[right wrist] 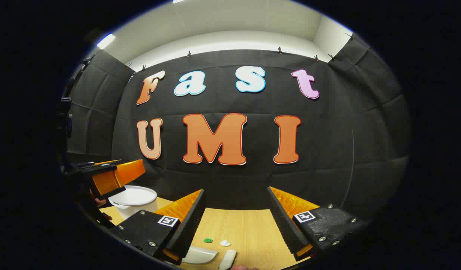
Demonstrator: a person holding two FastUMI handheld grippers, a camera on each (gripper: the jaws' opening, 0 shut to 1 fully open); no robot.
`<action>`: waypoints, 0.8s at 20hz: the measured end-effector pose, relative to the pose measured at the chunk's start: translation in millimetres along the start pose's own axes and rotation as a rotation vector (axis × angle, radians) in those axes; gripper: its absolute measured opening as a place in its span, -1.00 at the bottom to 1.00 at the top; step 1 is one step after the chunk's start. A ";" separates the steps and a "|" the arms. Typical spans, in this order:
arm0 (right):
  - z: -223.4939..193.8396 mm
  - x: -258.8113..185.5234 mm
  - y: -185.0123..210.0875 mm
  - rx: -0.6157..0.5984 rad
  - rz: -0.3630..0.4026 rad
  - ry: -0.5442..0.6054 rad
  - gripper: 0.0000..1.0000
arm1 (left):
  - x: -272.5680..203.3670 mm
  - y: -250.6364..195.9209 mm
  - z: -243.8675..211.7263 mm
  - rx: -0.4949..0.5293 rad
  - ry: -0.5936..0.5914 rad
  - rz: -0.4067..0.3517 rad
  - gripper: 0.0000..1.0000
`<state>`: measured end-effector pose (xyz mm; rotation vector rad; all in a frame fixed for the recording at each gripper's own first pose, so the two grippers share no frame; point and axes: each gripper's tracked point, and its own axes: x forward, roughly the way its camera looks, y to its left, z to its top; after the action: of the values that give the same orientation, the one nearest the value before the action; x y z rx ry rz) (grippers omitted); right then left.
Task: Pick up the small broom and dustpan from the desktop, sweep the trash into the dustpan with the broom, and then empty the trash into the garbage bin.
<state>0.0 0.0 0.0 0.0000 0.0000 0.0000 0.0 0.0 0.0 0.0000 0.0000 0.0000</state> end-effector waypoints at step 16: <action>-13.7 2.0 14.4 0.032 0.052 0.039 0.92 | -3.3 0.6 -14.9 0.053 0.049 0.038 0.89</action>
<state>2.0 14.4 -13.7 0.0321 0.0391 0.0516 -3.3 0.6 -14.9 0.0533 0.0492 0.0379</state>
